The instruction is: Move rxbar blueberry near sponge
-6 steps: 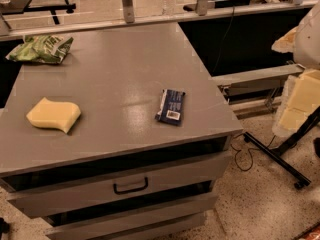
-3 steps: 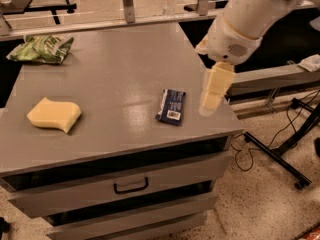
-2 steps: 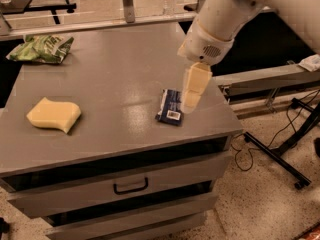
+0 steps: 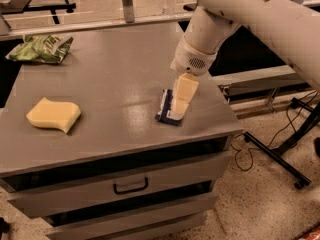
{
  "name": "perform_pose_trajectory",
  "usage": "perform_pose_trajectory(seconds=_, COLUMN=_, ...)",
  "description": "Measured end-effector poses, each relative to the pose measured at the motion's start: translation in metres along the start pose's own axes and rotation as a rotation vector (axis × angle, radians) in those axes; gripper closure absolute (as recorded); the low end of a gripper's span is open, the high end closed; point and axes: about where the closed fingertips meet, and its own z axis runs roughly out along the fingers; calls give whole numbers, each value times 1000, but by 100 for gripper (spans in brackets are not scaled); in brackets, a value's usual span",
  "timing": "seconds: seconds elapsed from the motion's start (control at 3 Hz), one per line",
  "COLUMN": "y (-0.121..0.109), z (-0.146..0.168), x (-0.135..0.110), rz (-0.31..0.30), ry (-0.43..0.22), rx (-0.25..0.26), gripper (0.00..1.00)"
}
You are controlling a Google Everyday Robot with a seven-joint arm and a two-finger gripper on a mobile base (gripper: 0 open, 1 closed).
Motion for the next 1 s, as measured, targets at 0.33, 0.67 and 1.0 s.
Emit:
perform_pose_trajectory(seconds=0.33, y=0, z=18, x=4, rz=9, ry=6, rx=-22, gripper=13)
perform_pose_trajectory(seconds=0.67, y=1, z=28, x=7, rz=16, ry=8, rx=-29, gripper=36)
perform_pose_trajectory(seconds=1.0, y=1, z=29, x=7, rz=16, ry=1, rx=-21, gripper=61)
